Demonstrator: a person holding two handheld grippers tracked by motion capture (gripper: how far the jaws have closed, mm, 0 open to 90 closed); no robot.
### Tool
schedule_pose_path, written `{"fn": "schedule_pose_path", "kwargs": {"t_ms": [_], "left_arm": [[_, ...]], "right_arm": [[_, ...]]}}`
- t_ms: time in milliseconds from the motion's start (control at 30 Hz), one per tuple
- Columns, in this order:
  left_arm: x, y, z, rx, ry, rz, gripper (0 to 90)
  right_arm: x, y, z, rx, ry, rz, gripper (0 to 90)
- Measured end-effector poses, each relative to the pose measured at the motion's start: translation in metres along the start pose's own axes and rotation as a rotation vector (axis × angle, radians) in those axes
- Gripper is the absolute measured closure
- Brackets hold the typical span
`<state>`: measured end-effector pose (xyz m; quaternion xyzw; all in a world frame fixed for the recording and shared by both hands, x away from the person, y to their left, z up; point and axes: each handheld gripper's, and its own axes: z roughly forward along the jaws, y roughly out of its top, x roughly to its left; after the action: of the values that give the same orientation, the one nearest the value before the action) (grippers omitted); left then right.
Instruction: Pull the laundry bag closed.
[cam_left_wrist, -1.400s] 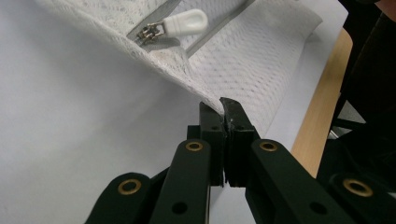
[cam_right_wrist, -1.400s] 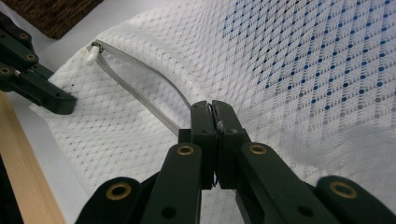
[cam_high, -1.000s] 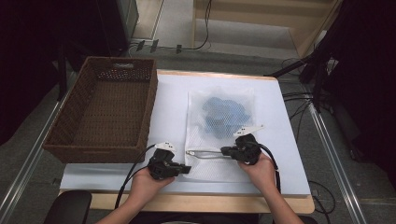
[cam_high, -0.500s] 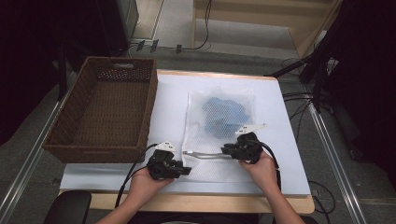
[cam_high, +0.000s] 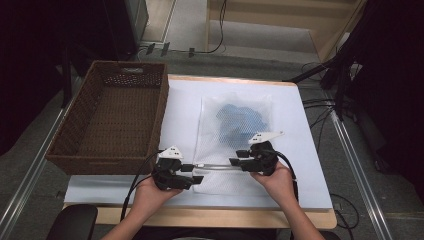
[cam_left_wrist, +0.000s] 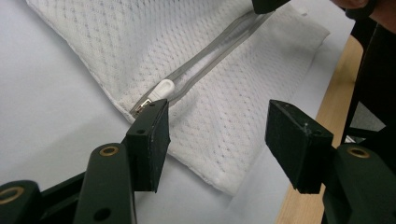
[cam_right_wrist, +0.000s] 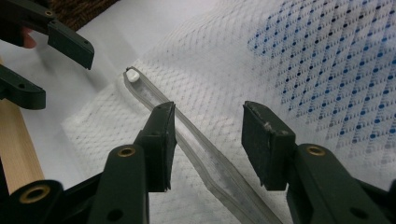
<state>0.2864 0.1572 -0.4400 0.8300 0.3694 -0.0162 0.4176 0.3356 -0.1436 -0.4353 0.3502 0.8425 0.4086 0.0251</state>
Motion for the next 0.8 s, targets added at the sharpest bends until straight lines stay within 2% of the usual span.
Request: {"fn": "schedule_pose_path", "kwargs": {"t_ms": [400, 567, 800], "left_arm": [[0.002, 0.001, -0.013, -0.013, 0.010, -0.008, 40.6], [0.002, 0.000, -0.015, -0.012, 0.023, -0.004, 40.4], [0.000, -0.001, -0.018, -0.026, 0.022, -0.007, 40.1]], "right_arm": [[0.010, 0.010, 0.002, 0.015, 0.035, 0.012, 60.0], [0.015, 0.014, 0.007, 0.020, 0.050, 0.001, 62.5], [0.022, 0.016, 0.018, 0.035, 0.074, -0.039, 62.8]]}}
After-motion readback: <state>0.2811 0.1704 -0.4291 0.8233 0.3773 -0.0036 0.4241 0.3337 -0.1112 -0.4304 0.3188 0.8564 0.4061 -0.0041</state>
